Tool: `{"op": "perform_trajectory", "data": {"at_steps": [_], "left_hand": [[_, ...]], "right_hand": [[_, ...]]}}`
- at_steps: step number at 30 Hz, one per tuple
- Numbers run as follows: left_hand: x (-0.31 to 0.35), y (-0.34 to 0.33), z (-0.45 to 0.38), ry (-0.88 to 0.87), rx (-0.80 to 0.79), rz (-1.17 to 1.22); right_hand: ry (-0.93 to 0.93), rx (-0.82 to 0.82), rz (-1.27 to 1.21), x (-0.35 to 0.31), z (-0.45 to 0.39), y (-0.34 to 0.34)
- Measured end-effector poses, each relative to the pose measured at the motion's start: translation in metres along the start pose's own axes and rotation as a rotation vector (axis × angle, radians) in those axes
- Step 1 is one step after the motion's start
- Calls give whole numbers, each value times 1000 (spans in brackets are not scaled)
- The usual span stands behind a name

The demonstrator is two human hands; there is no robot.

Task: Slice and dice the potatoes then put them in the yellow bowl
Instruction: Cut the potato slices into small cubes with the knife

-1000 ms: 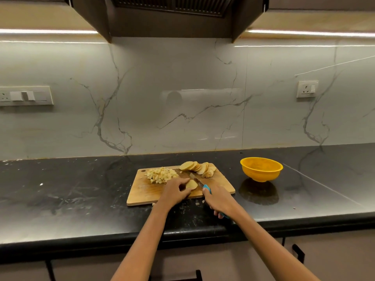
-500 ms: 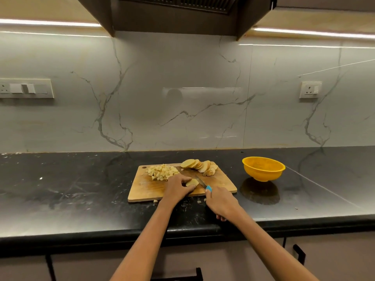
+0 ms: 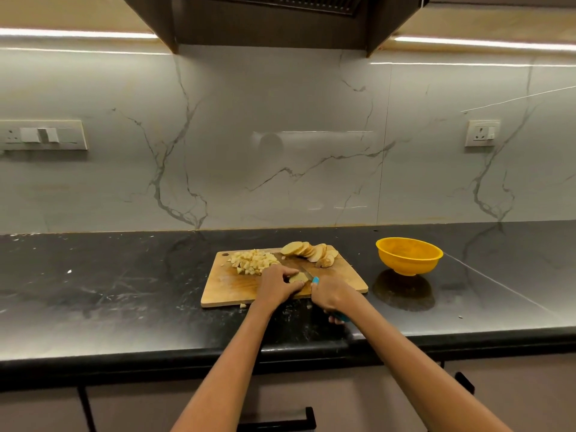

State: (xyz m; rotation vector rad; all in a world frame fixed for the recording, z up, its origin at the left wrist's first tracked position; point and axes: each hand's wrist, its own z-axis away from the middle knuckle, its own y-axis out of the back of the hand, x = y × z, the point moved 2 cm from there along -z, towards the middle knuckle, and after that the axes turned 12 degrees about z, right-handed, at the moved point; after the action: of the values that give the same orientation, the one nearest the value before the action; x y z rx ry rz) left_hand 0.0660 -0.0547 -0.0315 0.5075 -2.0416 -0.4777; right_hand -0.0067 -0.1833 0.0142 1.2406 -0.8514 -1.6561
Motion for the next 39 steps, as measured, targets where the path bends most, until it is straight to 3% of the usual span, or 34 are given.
{"op": "perform_trajectory", "data": {"at_steps": [8,12,18,31,39], "left_hand": [[1,-2,6,21,18,-45],[1,-1,7,18,20,-47],[0,1,7,40,75,-13],[-2,2,5,24,66,-31],[2,5,5,5,29,-28]], "right_hand": [[95,404,513,17,39,-29],[58,465,386,29,41,-29],[69,438,131,26,27,-23],[80,337,156,18,13,-24],[62,142,218,-5,-12,-12]]}}
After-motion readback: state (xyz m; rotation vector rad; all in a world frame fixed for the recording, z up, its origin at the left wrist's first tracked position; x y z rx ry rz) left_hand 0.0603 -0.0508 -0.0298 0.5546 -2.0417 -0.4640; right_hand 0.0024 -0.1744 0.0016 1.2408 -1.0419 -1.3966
